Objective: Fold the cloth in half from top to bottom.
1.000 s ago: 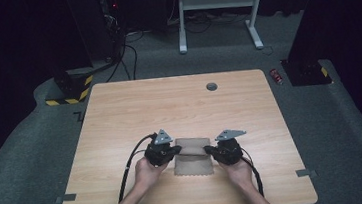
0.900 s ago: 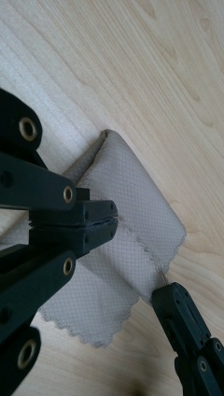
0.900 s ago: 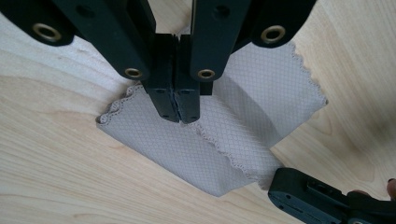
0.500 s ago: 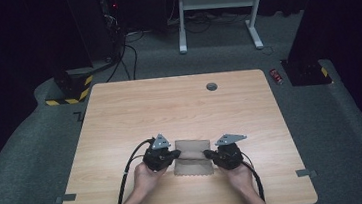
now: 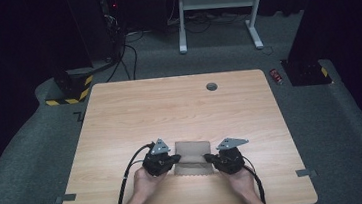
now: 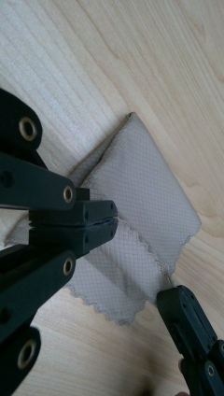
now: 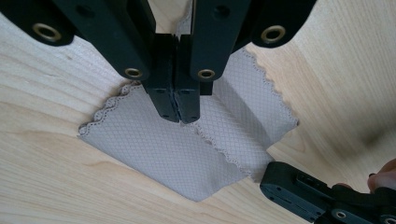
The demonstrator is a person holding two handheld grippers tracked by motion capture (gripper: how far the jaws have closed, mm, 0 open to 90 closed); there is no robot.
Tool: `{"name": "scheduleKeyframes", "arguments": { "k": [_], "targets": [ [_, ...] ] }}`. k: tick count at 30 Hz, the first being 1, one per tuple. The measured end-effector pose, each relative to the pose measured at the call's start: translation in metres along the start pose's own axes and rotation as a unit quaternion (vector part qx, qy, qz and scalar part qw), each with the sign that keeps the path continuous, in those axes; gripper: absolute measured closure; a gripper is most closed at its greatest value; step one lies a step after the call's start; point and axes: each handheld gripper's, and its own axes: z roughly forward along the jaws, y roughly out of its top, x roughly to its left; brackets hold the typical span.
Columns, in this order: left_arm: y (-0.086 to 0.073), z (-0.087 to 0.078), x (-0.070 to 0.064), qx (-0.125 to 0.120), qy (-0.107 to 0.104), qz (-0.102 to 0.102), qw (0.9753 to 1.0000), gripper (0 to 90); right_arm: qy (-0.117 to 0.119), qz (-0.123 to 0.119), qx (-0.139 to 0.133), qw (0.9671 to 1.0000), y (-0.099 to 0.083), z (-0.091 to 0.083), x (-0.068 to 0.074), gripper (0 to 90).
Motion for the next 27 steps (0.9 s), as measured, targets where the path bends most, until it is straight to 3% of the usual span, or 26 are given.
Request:
{"name": "scheduleKeyframes", "arguments": {
  "k": [27],
  "targets": [
    [-0.014,0.002,-0.009,0.008,-0.008,-0.003,0.9999,88.6,0.005,-0.002,0.013,0.9999,-0.016,0.002,0.006,88.0]
  ]
}}
